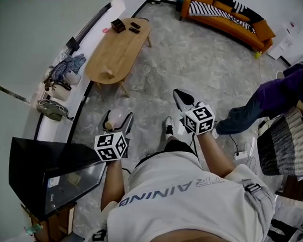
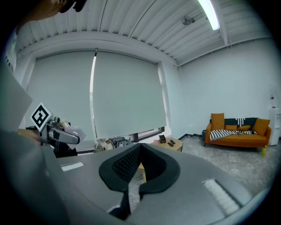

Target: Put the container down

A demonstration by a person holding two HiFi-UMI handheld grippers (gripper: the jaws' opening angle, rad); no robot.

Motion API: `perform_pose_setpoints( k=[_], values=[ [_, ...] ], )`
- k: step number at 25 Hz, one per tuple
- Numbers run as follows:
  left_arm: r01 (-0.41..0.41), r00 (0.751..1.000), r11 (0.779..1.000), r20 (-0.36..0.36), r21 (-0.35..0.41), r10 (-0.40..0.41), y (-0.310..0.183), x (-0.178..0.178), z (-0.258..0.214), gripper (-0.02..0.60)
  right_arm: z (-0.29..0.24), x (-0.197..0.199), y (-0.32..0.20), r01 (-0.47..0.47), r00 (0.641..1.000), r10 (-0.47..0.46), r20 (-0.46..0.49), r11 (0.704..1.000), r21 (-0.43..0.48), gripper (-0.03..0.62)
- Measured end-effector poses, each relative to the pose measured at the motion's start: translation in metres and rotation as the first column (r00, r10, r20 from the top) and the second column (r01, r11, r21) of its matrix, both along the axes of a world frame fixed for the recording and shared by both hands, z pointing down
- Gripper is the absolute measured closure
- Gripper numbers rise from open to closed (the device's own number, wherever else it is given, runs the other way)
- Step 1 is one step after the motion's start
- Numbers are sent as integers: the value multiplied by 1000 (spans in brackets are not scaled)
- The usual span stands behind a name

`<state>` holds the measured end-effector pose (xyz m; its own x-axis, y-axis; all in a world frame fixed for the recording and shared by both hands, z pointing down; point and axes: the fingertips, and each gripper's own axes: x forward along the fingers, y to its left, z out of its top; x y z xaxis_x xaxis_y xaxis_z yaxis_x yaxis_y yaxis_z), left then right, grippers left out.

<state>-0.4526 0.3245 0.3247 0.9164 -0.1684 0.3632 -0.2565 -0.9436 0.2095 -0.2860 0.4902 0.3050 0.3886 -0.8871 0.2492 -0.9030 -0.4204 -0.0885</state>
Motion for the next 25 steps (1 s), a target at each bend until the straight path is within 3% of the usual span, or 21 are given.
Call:
perform_pose_setpoints(
  k=[6,18,25],
  values=[
    [23,1000,1000,-1,2,-23,-29,58,-3,179,-1,59,-37,28,1000,-28,-3,1000,14,577],
    [66,998,998,7,17,-66,-68,224,-15,179,-4,236,-77,50,999,-50,20,998,25,577],
    [100,995,995,9,-4,-100,-86,300,-1,179,12,314,-89,65,997,-65,28,998,10,577]
  ],
)
